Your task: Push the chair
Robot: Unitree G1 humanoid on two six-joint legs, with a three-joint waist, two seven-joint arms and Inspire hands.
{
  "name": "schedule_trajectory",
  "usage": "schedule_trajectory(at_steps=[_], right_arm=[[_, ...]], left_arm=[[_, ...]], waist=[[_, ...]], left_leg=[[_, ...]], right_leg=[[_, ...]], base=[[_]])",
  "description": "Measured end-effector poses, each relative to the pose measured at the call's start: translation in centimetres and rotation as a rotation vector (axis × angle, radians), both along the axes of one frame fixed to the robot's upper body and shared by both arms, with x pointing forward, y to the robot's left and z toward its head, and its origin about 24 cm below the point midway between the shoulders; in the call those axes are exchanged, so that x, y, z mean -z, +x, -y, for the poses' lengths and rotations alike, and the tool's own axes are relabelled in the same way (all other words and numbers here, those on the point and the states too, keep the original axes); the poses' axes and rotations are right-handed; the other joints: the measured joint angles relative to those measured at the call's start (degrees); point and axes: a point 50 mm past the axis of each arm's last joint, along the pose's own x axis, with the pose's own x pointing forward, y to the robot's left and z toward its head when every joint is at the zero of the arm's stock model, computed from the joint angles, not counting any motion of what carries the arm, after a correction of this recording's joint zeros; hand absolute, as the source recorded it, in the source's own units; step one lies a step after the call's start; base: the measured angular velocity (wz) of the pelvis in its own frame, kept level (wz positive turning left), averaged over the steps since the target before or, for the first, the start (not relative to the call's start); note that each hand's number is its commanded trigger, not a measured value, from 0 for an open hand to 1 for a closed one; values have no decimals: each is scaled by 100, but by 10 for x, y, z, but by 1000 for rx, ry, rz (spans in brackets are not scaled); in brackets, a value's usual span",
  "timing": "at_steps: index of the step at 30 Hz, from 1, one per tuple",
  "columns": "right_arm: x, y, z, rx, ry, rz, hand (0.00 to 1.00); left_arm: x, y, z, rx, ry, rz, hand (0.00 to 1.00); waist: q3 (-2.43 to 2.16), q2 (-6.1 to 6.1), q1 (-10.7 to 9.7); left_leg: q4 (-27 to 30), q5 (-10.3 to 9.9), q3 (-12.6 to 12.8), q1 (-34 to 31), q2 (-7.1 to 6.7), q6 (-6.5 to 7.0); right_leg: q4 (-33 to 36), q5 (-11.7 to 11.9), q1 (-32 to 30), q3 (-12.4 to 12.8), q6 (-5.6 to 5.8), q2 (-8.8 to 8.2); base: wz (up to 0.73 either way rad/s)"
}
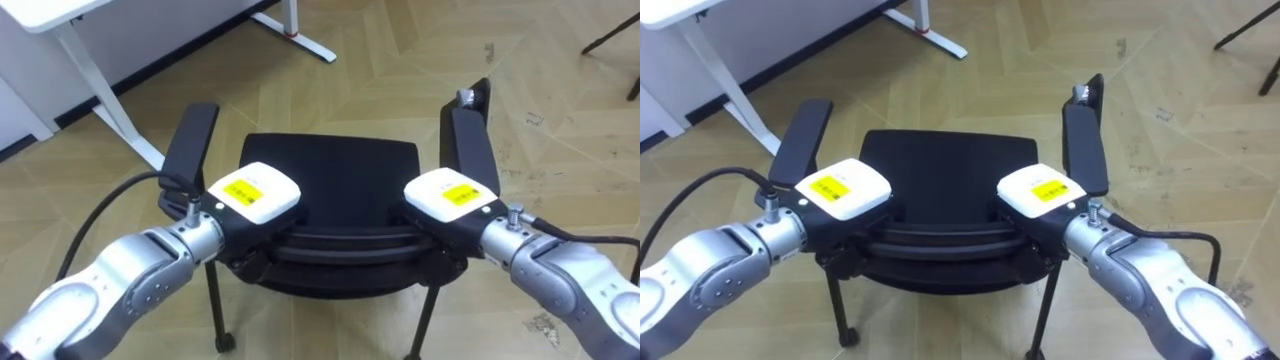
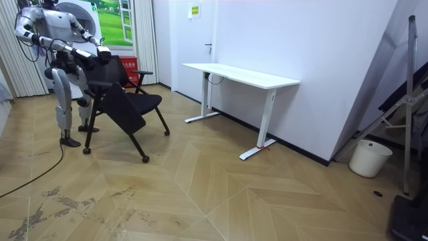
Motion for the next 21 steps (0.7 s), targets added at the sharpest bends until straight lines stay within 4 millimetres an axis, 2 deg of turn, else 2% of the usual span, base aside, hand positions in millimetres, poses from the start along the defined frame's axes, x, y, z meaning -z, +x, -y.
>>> schedule_trajectory(at_steps=[7,10,13,15,16,17,18,19,20,21], right_arm=[[5,1,-1,8,14,4,100],[10,1,-2,17,34,-7,100],[16,1,-5,22,60,-14,100],[18,1,-5,16,71,-15,100],[18,0,-5,8,74,-13,100],[19,0,-4,6,74,-16,100],[19,0,-4,5,76,-17,100],[20,0,-5,6,79,-16,100],[19,0,-4,3,80,-11,100],[19,-1,-4,1,80,-10,100]], left_arm=[[2,1,1,-14,5,-5,100],[5,2,-1,-24,12,-14,100],[8,3,-4,-36,13,-22,100],[10,4,-6,-37,13,-30,100],[12,5,-6,-34,8,-38,100],[13,5,-6,-35,5,-46,100],[15,5,-6,-37,7,-50,100],[15,5,-5,-37,5,-57,100],[15,5,-5,-37,4,-59,100],[16,5,-5,-38,6,-61,100]], waist=[[-6,-58,-19],[-4,-107,-5],[0,-129,5],[3,-144,-36],[7,-131,-53],[7,-125,-41],[6,-116,-45],[6,-83,-48],[11,-67,-52],[15,-57,-49]], left_leg=[[101,-1,-11,-3,9,0],[383,-44,-10,-51,58,-44],[1231,-227,-18,-349,223,-146],[1898,-230,-10,-626,329,-151],[2359,-229,3,-804,426,-151],[2734,-220,32,-915,530,-156],[2922,-203,34,-977,590,-159],[3325,-115,4,-1151,715,-172],[3683,100,-3,-1362,822,-166],[3836,230,-5,-1445,864,-145]], right_leg=[[121,-49,-2,-85,-9,-29],[329,-189,10,-350,-84,-49],[786,-500,-49,-425,-190,-2],[1106,-730,-91,-547,-270,-4],[1309,-919,-122,-648,-337,-2],[1559,-1124,-135,-646,-398,28],[1662,-1211,-134,-655,-424,51],[1815,-1346,-126,-668,-486,96],[1920,-1420,-111,-719,-576,129],[1937,-1440,-90,-737,-613,144]], base=[[1],[3],[11],[31],[32],[28],[22],[21],[21],[13]])
